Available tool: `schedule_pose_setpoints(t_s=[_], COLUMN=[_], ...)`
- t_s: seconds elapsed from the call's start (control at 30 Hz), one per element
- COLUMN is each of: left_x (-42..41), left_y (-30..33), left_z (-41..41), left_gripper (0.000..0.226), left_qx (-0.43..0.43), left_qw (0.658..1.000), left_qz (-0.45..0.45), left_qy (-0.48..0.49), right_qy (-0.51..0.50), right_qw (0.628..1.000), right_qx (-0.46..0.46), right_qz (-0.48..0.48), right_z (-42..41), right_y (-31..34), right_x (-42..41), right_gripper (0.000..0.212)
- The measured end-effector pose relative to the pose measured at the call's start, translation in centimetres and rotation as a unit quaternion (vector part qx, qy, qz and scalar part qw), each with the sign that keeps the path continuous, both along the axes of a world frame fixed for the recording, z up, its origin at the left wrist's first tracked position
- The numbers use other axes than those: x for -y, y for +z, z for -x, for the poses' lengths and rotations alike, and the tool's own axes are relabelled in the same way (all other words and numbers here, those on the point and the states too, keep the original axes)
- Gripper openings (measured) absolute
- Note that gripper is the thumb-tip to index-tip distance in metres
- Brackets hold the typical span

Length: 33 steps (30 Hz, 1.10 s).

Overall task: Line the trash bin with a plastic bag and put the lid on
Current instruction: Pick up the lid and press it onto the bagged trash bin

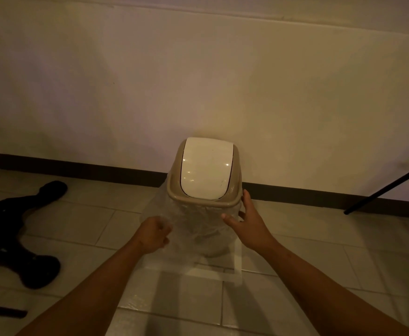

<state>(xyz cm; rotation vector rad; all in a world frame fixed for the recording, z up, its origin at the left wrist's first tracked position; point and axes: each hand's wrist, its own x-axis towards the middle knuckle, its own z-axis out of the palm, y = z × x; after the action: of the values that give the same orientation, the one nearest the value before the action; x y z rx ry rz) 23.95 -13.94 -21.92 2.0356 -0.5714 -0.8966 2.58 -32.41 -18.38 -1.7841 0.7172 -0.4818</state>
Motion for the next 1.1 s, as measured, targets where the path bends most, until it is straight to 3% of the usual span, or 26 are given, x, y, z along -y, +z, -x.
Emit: schedule_pose_setpoints(t_s=[0.07,0.13,0.2,0.27,0.43,0.63,0.77,0.9,1.1], left_x=[0.1,0.0,-0.3,-0.2,0.9,2.4,2.8,2.5,1.8], left_y=[-0.1,0.1,0.3,1.2,3.2,4.3,4.2,3.7,4.5], left_z=[-0.8,-1.5,-1.7,-1.3,0.3,1.3,1.5,0.8,0.7], left_gripper=[0.022,0.057,0.086,0.099,0.081,0.08,0.059,0.062,0.062], left_qx=[0.02,0.037,0.012,-0.024,-0.114,-0.154,-0.127,-0.103,-0.022], left_qw=[0.999,0.997,0.997,0.996,0.98,0.968,0.974,0.977,0.99], left_qz=[0.04,0.065,0.068,0.083,0.157,0.187,0.178,0.166,0.132], left_qy=[-0.003,-0.013,-0.016,-0.008,0.049,0.061,0.056,0.081,0.038], right_qy=[0.007,0.009,0.01,0.011,0.007,-0.001,0.0,0.01,0.031], right_qw=[1.0,1.0,1.0,1.0,1.0,1.0,1.0,1.0,0.999], right_qx=[0.008,0.012,0.015,0.016,0.015,-0.002,-0.012,-0.019,-0.037], right_qz=[0.0,0.005,0.001,-0.006,-0.006,0.001,0.0,-0.008,0.011], right_z=[0.0,-0.1,-0.2,-0.3,-0.4,-0.5,-0.3,0.0,0.0], right_y=[0.1,0.1,0.2,0.3,0.7,1.4,1.7,1.9,2.9], right_x=[0.3,0.5,0.4,0.3,-0.1,-0.5,-0.3,-0.1,0.0], right_gripper=[0.093,0.09,0.091,0.092,0.085,0.082,0.083,0.083,0.078])
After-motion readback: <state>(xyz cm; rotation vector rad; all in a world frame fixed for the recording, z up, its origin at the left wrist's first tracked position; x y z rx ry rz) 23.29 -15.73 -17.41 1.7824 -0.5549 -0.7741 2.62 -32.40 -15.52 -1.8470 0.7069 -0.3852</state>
